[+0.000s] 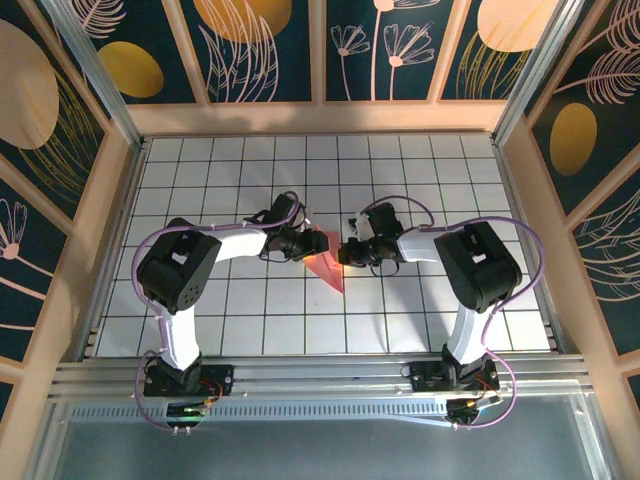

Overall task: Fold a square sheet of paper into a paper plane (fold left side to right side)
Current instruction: Fourth fold the wing at the center of the table.

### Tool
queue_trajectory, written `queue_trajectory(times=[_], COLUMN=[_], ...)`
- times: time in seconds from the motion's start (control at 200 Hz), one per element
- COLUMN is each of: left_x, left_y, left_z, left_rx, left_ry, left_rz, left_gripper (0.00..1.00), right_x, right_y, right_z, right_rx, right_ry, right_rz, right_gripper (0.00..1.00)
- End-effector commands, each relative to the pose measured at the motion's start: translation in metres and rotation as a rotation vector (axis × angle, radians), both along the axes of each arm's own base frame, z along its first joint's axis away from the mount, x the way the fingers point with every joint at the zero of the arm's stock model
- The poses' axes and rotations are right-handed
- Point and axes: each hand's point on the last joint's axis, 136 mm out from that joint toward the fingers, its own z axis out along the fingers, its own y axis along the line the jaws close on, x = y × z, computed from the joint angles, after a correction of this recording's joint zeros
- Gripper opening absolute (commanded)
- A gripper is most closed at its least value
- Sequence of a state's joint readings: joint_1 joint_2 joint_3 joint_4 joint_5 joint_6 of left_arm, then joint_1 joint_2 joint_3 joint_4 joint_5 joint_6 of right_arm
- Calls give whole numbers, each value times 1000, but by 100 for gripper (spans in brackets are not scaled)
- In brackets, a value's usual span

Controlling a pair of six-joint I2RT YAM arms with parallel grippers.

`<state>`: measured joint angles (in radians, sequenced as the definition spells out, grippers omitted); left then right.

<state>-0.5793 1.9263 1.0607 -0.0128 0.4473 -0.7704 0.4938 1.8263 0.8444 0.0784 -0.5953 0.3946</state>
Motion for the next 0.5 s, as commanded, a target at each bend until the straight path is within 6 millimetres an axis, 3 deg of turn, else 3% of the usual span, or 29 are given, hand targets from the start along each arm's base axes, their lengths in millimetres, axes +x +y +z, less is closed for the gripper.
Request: queue_trajectory(times=[0.0, 0.385, 0.495], left_x=[-5, 11, 15], left_y=[14, 8, 9], left_z=[-25, 25, 38], left_rx=[86, 28, 24], left_ry=[48, -58, -91], left_rz=[26, 51, 64], left_gripper=[47, 54, 51], right_x=[-3, -10, -10], right_y=[-3, -16, -16], right_z=[-7, -34, -34], right_rx=[-44, -131, -132], right_ry=[11, 79, 77], right_rz=[3, -26, -28], right_gripper=[0, 0, 0])
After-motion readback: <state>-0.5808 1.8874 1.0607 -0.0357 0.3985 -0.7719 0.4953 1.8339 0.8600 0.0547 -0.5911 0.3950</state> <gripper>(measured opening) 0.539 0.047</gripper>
